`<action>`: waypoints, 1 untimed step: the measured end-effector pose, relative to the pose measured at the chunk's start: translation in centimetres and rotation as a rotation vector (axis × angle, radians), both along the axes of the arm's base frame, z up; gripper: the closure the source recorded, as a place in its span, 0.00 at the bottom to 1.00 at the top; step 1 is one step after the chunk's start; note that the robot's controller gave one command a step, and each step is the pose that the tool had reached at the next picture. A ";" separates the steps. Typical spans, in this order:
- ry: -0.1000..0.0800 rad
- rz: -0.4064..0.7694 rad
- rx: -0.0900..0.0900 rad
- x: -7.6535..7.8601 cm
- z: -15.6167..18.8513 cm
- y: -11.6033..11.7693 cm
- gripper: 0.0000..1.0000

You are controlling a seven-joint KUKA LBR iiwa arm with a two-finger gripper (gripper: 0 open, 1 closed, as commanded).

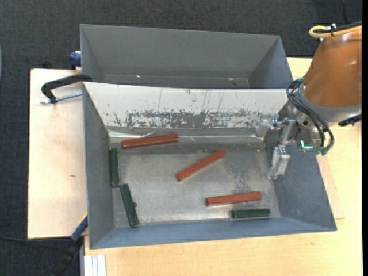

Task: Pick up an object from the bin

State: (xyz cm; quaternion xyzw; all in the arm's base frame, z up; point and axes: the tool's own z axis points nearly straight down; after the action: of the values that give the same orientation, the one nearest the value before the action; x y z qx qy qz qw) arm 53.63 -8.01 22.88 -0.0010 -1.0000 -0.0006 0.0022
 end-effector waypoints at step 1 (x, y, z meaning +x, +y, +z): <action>-0.008 0.002 -0.001 0.2 0.4 0.0 0.00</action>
Offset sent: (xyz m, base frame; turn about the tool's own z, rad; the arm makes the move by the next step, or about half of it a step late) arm -0.0387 0.0523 -0.1588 -0.1288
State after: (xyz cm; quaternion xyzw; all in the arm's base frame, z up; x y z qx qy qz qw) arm 53.79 -7.97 23.26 0.0001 -1.0000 0.0000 -0.0018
